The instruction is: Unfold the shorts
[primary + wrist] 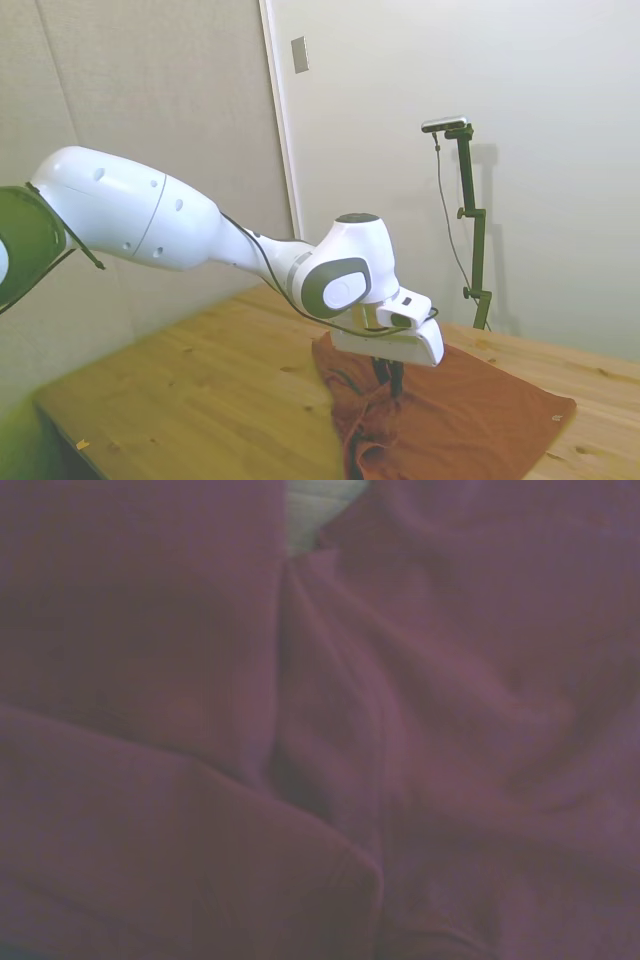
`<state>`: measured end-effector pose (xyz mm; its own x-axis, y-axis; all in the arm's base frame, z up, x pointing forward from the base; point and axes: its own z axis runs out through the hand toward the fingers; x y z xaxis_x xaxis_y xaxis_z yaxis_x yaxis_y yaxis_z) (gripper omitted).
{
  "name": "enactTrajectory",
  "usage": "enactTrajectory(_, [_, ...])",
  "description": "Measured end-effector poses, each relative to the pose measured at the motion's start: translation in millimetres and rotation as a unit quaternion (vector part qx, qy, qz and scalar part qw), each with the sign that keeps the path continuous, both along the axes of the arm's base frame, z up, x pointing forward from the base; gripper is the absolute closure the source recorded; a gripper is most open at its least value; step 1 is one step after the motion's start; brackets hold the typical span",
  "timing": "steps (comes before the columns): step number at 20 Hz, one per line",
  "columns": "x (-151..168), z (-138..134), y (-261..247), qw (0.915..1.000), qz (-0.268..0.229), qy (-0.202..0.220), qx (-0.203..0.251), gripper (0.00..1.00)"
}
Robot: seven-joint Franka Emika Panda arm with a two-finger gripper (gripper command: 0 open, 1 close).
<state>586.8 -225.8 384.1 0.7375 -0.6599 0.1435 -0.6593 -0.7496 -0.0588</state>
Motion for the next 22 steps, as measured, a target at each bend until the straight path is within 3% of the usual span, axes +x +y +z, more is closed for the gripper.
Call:
enactTrajectory(9, [-76,23,107,0.9968,0.076,-0.018,0.013,1.0])
enactTrajectory(16, [-133,7,177,0.9908,0.135,-0.007,0.012,1.0])
enactTrajectory(22, [-168,2,204,0.9872,0.157,-0.028,0.006,1.0])
